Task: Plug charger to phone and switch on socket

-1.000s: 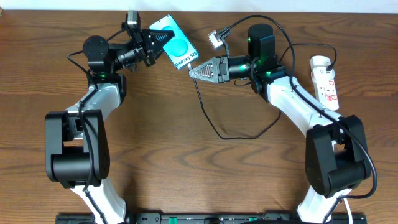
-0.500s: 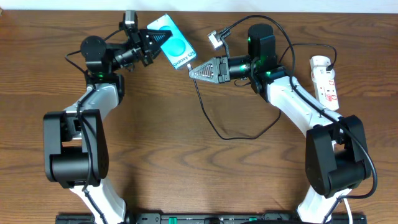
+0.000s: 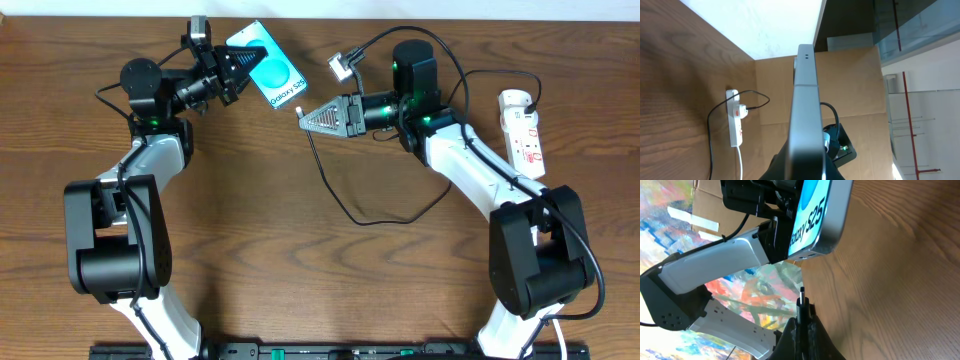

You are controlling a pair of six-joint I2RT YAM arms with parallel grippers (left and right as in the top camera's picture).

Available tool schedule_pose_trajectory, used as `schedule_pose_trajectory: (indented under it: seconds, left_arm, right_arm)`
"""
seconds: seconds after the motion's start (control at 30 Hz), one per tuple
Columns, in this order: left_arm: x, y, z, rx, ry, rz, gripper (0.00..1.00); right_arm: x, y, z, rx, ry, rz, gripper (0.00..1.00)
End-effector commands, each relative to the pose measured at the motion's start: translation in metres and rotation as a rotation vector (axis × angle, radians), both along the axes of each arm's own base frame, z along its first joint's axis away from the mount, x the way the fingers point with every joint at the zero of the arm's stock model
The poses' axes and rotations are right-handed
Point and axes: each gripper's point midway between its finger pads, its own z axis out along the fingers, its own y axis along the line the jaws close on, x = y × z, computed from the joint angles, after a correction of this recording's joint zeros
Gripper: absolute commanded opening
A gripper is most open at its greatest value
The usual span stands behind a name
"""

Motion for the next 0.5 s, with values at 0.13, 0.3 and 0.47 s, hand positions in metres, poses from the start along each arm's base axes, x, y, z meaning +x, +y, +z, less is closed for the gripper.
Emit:
schedule_pose_trajectory:
  seconds: [0.13,0.3,0.47]
  left_arm:
    - [-0.0050,-0.0038,0.0030,0.027,-0.053,-0.035,0.08]
    - [-0.0059,-0.0043,0.0027,0.028,-0.052,-0.041,0.07]
    - [-0.0060,-0.0048,0.0027,0.028,-0.053,-0.042,0.08]
  right_arm:
    - [0.0001,0.0037,0.0012,-0.004,0.023,0.000,0.01]
    - [0.0031,0.0040,0.0000,-0.014,0.050,-0.020,0.01]
    - [0.0041,0.0042,-0.0004,-0.017,0.053,-0.027,0.01]
